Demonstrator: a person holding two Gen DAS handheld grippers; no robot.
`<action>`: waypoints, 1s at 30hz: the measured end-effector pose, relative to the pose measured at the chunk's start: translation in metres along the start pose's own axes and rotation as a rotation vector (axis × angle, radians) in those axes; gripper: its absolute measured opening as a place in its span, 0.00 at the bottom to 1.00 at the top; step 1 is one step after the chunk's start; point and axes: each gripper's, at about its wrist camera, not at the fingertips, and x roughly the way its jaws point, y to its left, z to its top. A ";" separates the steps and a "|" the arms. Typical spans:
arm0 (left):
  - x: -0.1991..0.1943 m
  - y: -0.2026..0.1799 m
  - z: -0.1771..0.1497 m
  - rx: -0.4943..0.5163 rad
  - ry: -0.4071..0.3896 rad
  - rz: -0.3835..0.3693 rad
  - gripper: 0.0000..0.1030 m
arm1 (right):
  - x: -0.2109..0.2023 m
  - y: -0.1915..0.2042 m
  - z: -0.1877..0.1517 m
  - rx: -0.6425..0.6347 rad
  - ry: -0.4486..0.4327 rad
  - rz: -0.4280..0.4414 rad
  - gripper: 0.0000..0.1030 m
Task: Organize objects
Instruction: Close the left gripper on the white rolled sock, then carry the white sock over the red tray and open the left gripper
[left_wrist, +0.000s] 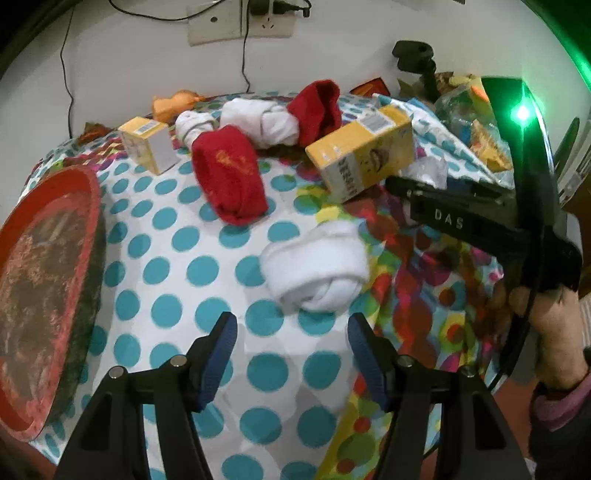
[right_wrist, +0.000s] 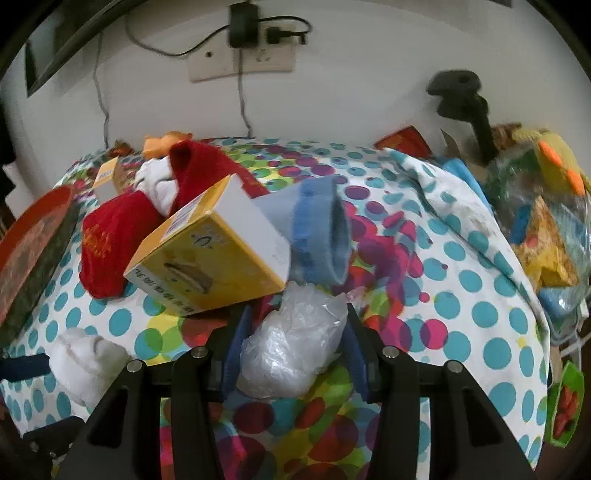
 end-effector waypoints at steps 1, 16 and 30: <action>0.001 -0.001 0.003 -0.003 -0.003 0.005 0.62 | 0.001 -0.001 0.000 0.006 0.002 0.005 0.44; 0.035 -0.015 0.028 0.005 -0.028 -0.024 0.62 | 0.004 -0.004 0.000 0.014 0.012 0.021 0.44; 0.027 -0.015 0.016 0.012 -0.066 -0.028 0.47 | 0.007 -0.001 0.000 0.009 0.042 0.018 0.46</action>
